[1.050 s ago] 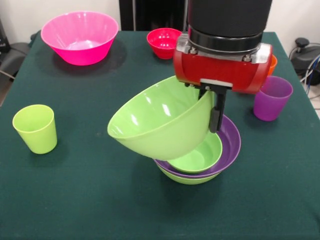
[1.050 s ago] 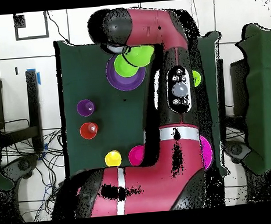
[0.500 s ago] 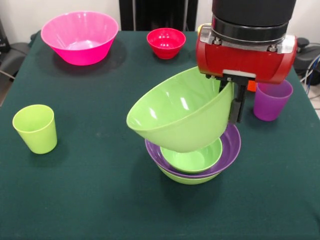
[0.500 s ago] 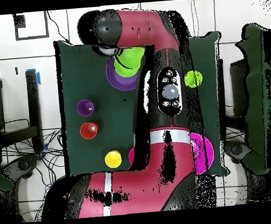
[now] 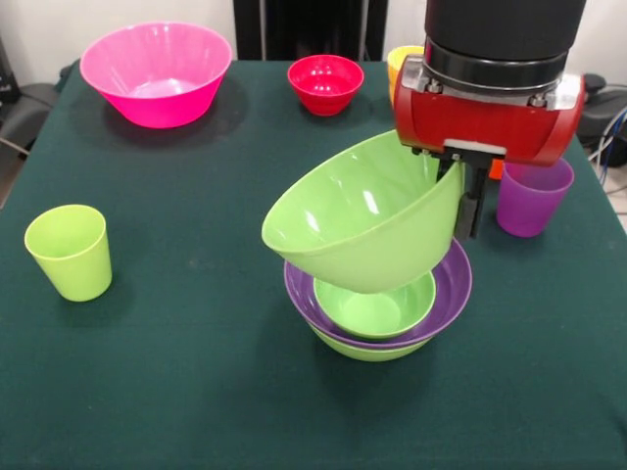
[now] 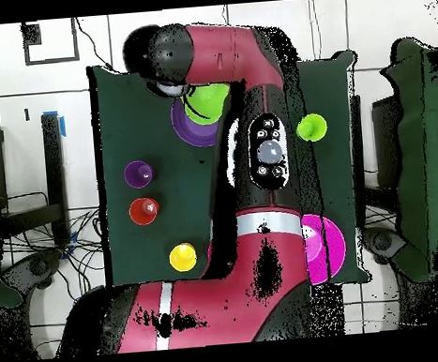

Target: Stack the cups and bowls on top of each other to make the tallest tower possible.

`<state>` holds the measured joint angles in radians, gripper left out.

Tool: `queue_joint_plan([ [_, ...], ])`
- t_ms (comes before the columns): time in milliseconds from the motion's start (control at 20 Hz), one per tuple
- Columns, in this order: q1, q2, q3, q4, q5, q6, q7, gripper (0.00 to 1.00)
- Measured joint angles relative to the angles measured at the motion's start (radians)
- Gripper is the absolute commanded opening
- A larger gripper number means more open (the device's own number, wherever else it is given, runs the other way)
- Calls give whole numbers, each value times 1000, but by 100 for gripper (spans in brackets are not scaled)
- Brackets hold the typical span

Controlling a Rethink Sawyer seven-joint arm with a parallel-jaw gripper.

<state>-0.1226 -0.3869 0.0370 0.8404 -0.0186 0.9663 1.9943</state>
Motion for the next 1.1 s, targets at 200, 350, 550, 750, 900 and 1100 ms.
queue_joint_plan([
  [200,7,0,-22,31,6,-25,0,0],
  [350,10,1,-37,57,12,-54,0,0],
  [550,12,3,-52,80,25,-84,0,0],
  [750,16,7,-66,86,34,-95,0,0],
  [900,22,13,-82,86,41,-96,0,0],
  [1100,29,15,-101,86,46,-97,0,0],
])
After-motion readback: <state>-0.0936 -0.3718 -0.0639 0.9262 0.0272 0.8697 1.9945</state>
